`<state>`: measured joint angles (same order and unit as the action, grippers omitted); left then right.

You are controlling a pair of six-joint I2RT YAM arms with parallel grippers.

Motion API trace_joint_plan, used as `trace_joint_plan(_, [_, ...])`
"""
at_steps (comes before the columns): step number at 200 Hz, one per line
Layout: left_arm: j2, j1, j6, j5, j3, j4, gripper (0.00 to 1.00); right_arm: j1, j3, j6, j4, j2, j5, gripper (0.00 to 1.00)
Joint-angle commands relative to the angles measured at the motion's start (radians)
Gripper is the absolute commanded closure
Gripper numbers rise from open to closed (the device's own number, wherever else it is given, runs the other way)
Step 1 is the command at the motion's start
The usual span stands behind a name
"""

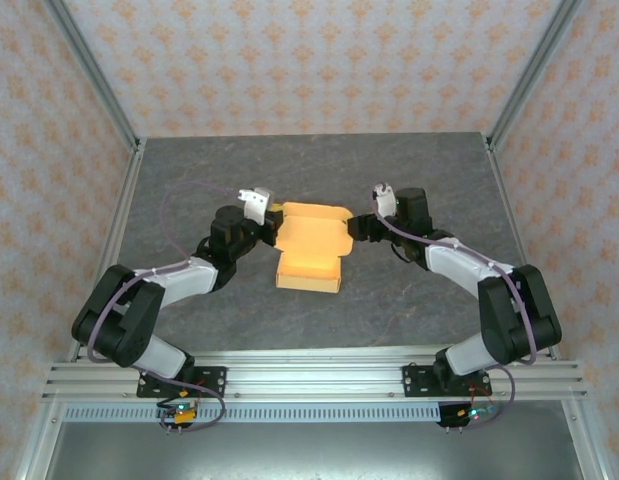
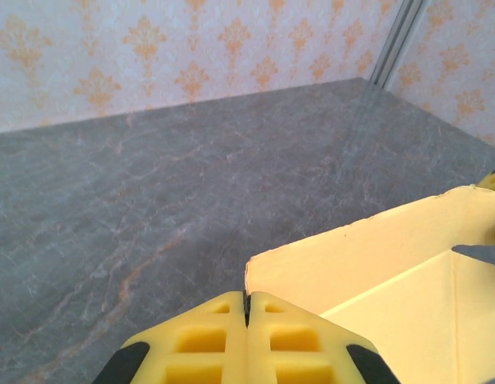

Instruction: Fold the paper box

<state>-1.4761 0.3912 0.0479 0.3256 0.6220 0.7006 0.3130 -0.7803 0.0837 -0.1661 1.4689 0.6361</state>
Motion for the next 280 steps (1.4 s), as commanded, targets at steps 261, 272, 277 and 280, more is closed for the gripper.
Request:
trace_joint_plan(261, [-0.005,0.002,-0.010,0.035,0.090,-0.009,1.00,0.018,-0.085,0.197,-0.388,0.317,0.068,0.80])
trace_joint_plan(272, [-0.014,0.001,-0.003,0.039,0.091,0.002,1.00,0.025,-0.076,0.201,-0.409,0.317,0.067,0.81])
trace_joint_plan(277, [-0.020,0.001,0.001,0.040,0.091,0.008,1.00,0.027,-0.076,0.200,-0.412,0.318,0.070,0.81])
trace_joint_plan(280, [-0.023,0.000,0.004,0.040,0.093,0.011,1.00,0.028,-0.075,0.201,-0.412,0.319,0.071,0.81])
